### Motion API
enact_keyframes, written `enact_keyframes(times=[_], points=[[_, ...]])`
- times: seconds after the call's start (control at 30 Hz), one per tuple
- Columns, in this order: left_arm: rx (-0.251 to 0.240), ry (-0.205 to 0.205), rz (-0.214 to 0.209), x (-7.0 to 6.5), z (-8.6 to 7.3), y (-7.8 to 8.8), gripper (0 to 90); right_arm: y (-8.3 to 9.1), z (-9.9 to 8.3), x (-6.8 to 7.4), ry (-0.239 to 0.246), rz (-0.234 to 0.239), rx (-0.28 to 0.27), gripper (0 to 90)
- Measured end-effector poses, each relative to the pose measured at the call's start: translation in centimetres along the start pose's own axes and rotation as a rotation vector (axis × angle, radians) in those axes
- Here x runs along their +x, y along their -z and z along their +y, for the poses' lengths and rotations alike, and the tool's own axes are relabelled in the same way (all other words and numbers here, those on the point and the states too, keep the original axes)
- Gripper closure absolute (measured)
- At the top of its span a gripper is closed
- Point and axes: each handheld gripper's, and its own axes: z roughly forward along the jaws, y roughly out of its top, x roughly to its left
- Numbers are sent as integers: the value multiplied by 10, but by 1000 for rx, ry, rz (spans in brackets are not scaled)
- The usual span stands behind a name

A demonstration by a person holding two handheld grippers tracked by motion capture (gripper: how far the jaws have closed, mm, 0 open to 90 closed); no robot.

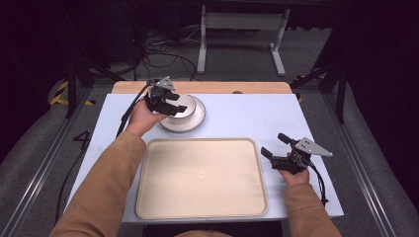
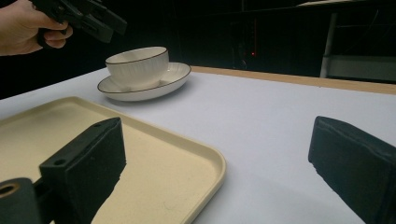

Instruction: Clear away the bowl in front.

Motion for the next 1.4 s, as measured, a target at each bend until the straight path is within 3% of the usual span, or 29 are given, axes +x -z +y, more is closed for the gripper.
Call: enact_keyframes(times=[0.1,0.23,0.33,0.8,0.9,1.0,1.17,1.3,1.4], points=[[26,-6,-3,0,-1,-3,427,0,0,0,0,1,1,42],[141,-33,-12,0,-4,-17,428,0,0,0,-2,5,2,42],[182,-49,-19,-1,-3,-23,432,-1,0,0,-2,7,3,42],[313,-94,-67,-6,0,-43,510,-1,-1,0,-9,17,8,43],[351,-80,-110,-5,0,-47,547,-2,-1,0,-8,18,9,43],[362,-98,-106,-7,0,-49,559,-2,-1,0,-11,21,9,44],[419,-152,-83,-11,4,-53,607,-2,-1,0,-14,26,11,46],[440,-160,-73,-12,6,-54,624,-2,-1,0,-16,26,11,47],[464,-157,-91,-10,10,-56,659,-2,-1,0,-18,27,12,47]])
